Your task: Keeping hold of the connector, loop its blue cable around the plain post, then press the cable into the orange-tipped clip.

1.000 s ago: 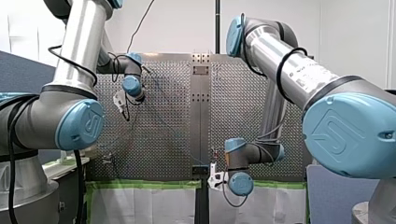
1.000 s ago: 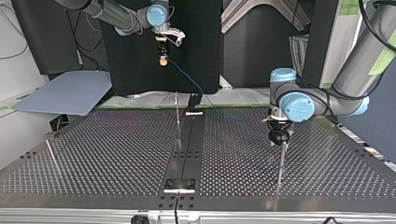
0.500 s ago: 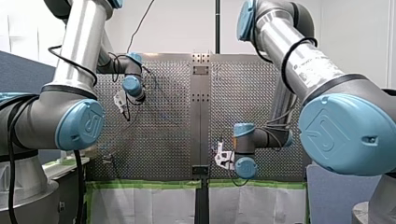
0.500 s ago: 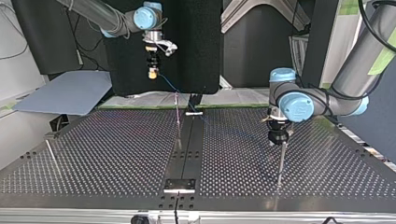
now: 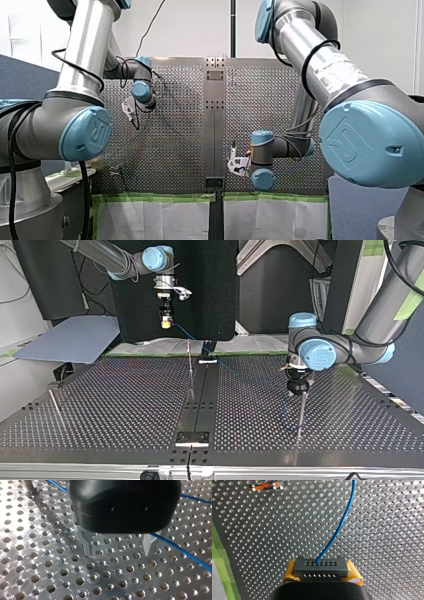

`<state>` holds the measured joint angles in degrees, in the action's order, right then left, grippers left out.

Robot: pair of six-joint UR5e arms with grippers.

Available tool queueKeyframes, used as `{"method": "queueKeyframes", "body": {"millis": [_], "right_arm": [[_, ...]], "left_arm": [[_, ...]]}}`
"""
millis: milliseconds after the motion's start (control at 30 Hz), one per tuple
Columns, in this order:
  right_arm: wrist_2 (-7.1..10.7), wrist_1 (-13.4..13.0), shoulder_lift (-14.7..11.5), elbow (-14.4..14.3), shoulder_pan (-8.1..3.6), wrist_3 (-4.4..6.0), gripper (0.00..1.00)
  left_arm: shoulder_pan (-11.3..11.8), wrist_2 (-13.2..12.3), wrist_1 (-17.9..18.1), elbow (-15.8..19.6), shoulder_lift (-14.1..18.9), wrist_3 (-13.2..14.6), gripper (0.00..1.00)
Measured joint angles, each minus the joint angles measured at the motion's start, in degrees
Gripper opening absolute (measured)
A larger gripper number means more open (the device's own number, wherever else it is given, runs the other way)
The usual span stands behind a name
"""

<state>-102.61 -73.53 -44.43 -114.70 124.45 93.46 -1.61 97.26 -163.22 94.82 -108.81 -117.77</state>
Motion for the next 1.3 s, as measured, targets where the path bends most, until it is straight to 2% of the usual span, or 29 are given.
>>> {"method": "queueKeyframes", "body": {"millis": [200,400,567,800,1000,1300], "right_arm": [[0.22,-3.03,3.09,0.02,-0.03,-1.00,0.00],[0.28,-4.74,6.60,0.03,-0.04,-2.07,0.00],[0.38,-5.60,8.33,0.03,-0.04,-2.01,0.00],[0.47,-5.66,8.69,0.05,-0.45,-1.97,0.00],[0.47,-5.72,8.70,0.05,-0.63,-1.94,0.00],[1.00,-5.94,8.71,0.16,-0.66,-1.87,0.00]], "left_arm": [[0.00,0.07,0.00,0.00,-0.01,0.07,1.00],[0.00,0.07,0.00,0.00,0.02,0.09,1.00],[-0.07,0.00,-0.19,0.00,0.00,0.03,1.00],[-0.11,-0.03,-0.98,0.06,-0.01,-1.16,1.00],[1.32,-2.32,0.90,2.38,0.03,-4.42,1.00],[3.43,-7.58,6.13,7.65,0.06,-9.77,1.00]]}}
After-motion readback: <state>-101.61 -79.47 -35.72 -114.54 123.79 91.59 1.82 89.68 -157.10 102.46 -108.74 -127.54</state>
